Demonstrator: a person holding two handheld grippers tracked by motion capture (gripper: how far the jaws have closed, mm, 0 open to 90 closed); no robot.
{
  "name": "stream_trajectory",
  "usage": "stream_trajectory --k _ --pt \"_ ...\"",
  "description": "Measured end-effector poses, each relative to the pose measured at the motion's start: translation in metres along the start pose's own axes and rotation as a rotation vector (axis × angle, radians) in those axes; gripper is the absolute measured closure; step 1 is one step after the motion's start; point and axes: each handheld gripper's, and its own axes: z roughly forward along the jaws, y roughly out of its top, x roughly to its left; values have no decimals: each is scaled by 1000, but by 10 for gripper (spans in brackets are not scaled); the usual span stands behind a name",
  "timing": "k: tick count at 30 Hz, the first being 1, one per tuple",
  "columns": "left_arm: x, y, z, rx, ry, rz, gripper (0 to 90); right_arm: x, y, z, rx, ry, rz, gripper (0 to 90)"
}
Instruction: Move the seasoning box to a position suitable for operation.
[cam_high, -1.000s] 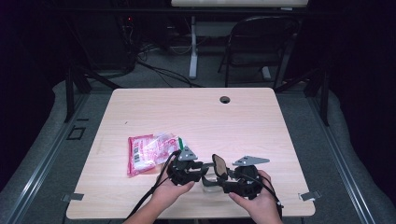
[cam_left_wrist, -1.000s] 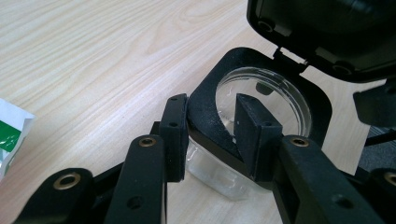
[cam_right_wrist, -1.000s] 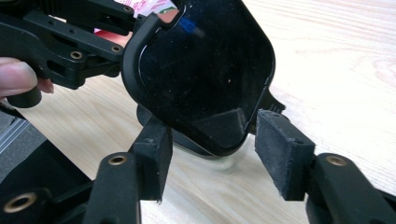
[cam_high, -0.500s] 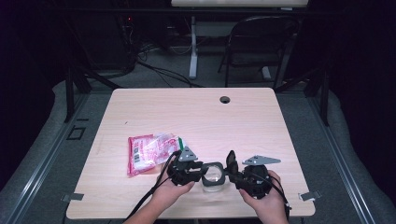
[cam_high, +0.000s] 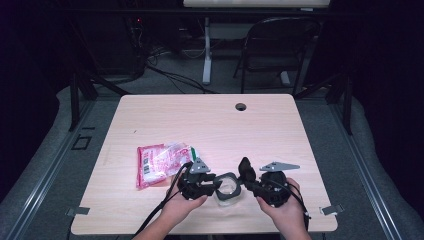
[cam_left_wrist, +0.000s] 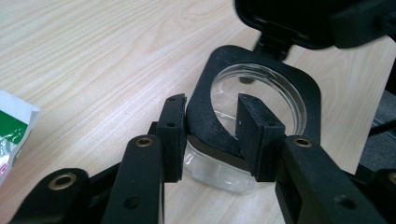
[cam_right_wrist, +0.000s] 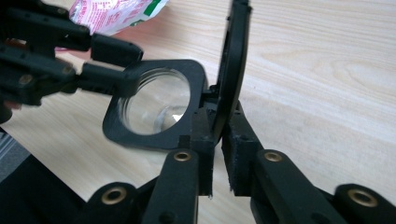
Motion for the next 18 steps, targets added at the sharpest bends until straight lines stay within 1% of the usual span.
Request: stream_trajectory --k 1,5,6,8,9,10,16,17,18 --pt "1 0 0 5 -11 -7 624 -2 3 2 5 6 1 847" --pt "1 -2 -1 -7 -4 -8 600 -9 17 11 25 23 0 853" --pt "0 -3 -1 -9 -5 -10 594 -11 21 14 26 25 5 854" --pt "-2 -3 -1 -10 -8 -5 581 -14 26 18 22 35 30 845" --pt "-2 -4 -1 -12 -1 -3 575 -15 29 21 19 40 36 837" --pt "-3 -4 -1 -14 -1 -9 563 -16 31 24 15 43 36 828" --pt "-2 -7 -2 -35 2 -38 545 -16 38 32 1 48 21 810" --pt "-2 -8 -3 -36 4 -39 545 -16 38 33 1 52 23 809" --pt "-3 -8 -3 -38 15 -48 544 -17 38 33 -1 56 23 807"
